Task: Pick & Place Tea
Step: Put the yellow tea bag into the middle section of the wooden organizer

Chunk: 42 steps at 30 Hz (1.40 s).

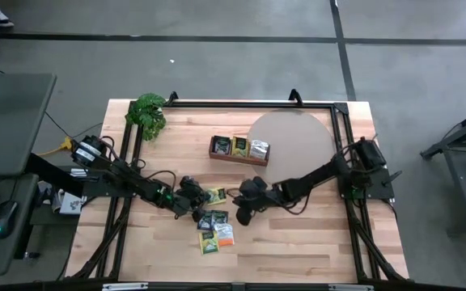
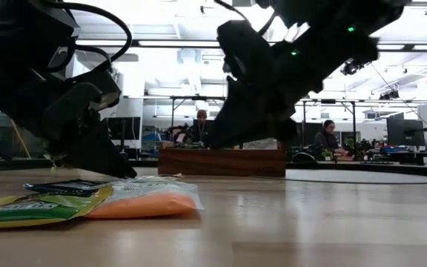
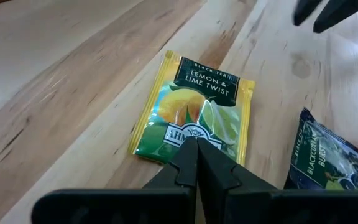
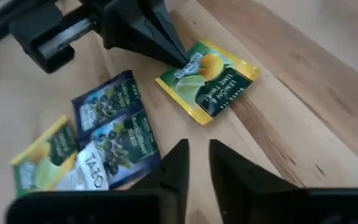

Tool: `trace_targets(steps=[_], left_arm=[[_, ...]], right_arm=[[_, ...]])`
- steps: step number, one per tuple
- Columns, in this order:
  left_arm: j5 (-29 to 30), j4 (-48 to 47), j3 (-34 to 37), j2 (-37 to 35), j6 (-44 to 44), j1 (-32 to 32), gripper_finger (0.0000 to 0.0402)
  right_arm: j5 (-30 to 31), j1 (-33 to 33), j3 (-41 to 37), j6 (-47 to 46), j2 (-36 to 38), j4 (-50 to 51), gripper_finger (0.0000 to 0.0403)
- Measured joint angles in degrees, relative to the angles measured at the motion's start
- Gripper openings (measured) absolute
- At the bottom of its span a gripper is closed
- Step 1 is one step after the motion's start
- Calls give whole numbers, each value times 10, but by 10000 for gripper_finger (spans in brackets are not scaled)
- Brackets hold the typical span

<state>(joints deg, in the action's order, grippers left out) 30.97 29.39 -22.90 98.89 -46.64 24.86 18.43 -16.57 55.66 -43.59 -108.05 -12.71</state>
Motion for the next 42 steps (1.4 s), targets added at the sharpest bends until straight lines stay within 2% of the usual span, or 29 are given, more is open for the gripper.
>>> trace_targets(steps=[5, 9, 14, 23, 34, 42], left_arm=[[-13, 13, 1, 2, 23, 0, 0], [-21, 22, 2, 3, 44, 3, 0], [-22, 23, 2, 3, 58, 3, 0], [-23, 24, 3, 3, 70, 3, 0], [-25, 46, 4, 5, 104, 3, 0], [-20, 66, 3, 20, 104, 3, 0]], right_arm=[[-79, 41, 0, -21, 0, -23, 126], [-121, 63, 0, -62, 0, -26, 185], [-166, 77, 0, -120, 0, -22, 229], [-194, 95, 0, -190, 0, -9, 237], [-192, 111, 2, -213, -12, -10, 237], [-230, 107, 5, -266, -84, -112, 236]])
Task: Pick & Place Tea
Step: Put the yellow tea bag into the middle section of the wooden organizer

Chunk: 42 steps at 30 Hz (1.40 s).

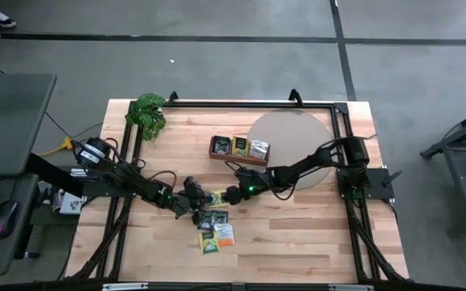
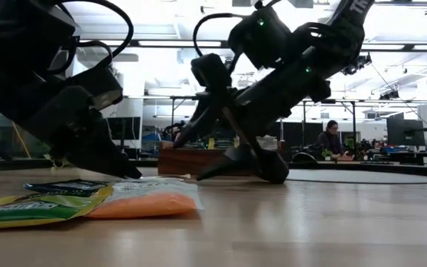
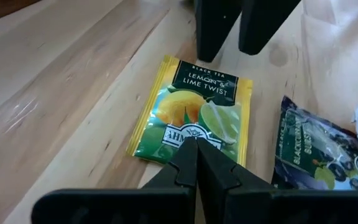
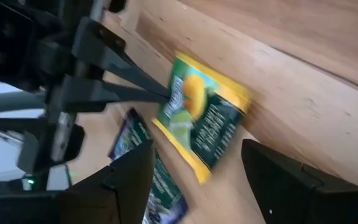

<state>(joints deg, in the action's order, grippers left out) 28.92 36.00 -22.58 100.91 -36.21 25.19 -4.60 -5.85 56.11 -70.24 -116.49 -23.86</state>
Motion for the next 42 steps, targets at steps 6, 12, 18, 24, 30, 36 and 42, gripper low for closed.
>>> trace_targets(steps=[6, 12, 18, 24, 30, 36, 42], left_arm=[[-1, 80, 0, 45, 1, 0, 0], [-2, 126, 0, 69, 13, 0, 0], [-2, 126, 0, 69, 13, 0, 0], [-1, 127, 0, 69, 13, 0, 0], [-1, 150, -2, 72, 25, -1, 0], [-1, 145, -20, 72, 46, -1, 0], [3, 128, -28, 72, 43, -1, 0]], right_arm=[[12, 0, 0, -2, -6, -13, 236], [5, -6, -1, 7, -7, -11, 236], [-69, -12, 0, 8, -8, 14, 236], [-32, -17, -1, -4, -7, 17, 236], [-30, -17, 15, -1, -8, 27, 230], [-26, -18, 51, 36, -11, 66, 200], [-28, -18, 63, 58, -12, 79, 149]])
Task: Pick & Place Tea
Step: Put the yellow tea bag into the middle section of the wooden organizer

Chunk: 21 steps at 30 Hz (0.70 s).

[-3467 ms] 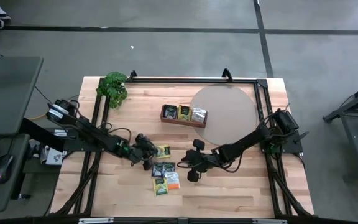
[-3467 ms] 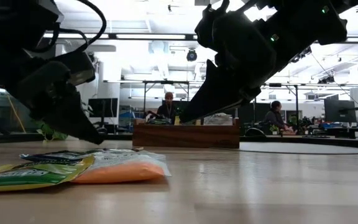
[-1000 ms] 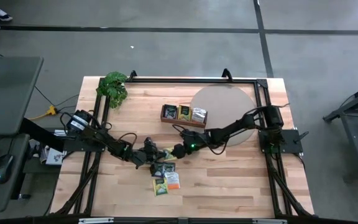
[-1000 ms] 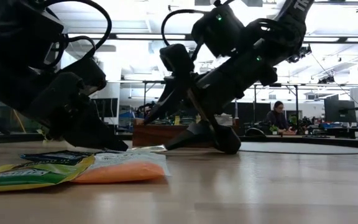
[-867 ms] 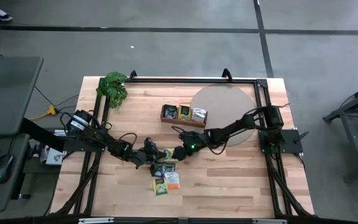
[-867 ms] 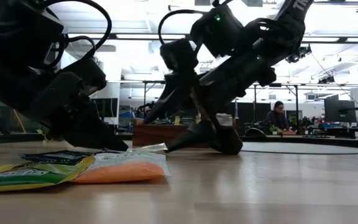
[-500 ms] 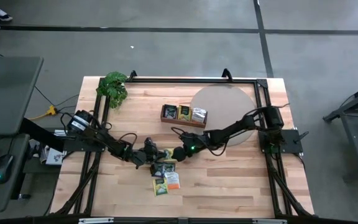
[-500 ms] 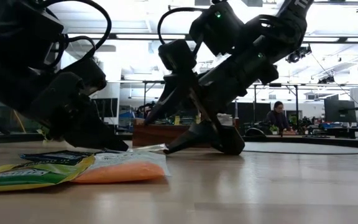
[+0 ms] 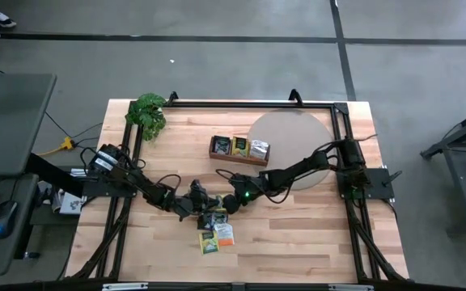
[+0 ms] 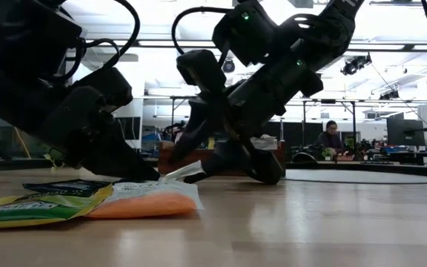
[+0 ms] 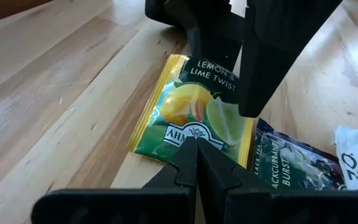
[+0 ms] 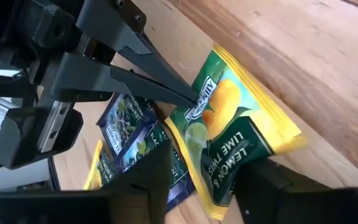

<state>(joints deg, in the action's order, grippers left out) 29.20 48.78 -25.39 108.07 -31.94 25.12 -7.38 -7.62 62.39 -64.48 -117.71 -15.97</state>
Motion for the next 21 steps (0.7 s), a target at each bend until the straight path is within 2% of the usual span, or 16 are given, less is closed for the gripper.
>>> trace_targets(steps=[11, 17, 21], left_arm=[[10, -8, -1, 0, -18, 0, 0], [6, -7, -1, -1, -7, 0, 1], [-15, -18, 1, -27, 13, 0, 1]], right_arm=[[-23, 0, 1, 55, 0, 3, 8], [-24, -3, 1, 89, 0, 5, 4], [-25, -9, 2, 110, 0, 14, 3]])
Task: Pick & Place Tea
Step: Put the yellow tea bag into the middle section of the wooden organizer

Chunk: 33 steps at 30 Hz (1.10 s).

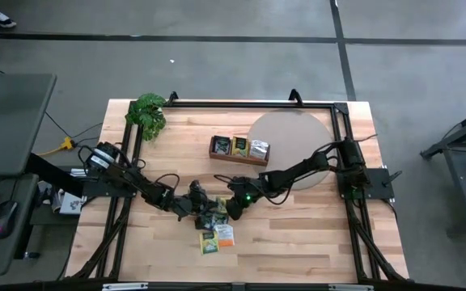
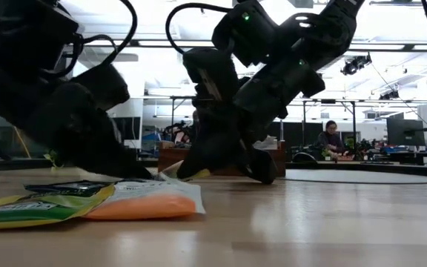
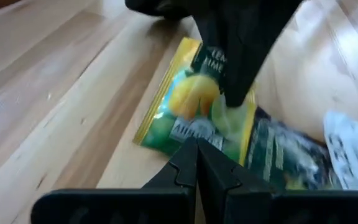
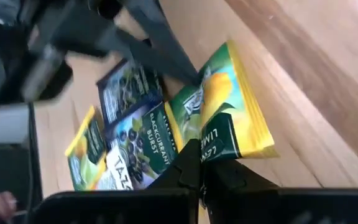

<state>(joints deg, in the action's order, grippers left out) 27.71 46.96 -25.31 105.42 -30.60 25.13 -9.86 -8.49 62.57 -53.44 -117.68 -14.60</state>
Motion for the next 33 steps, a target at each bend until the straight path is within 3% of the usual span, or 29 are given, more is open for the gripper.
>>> trace_targets(steps=[4, 10, 17, 28, 33], left_arm=[[-1, -19, 2, -40, 26, 0, 1], [50, -41, 1, -104, 32, 0, 1], [77, -15, 0, -106, 34, 0, 1], [78, -17, 0, -103, 32, 0, 1], [78, -18, -1, -103, 34, 0, 2]], right_arm=[[-3, -7, 0, 24, 2, 26, 2], [6, -11, 1, 73, 20, 93, 1], [55, 6, 0, 161, 108, 224, 1], [33, 94, 2, 294, 219, 357, 0], [84, 122, 87, 360, 224, 505, 0]])
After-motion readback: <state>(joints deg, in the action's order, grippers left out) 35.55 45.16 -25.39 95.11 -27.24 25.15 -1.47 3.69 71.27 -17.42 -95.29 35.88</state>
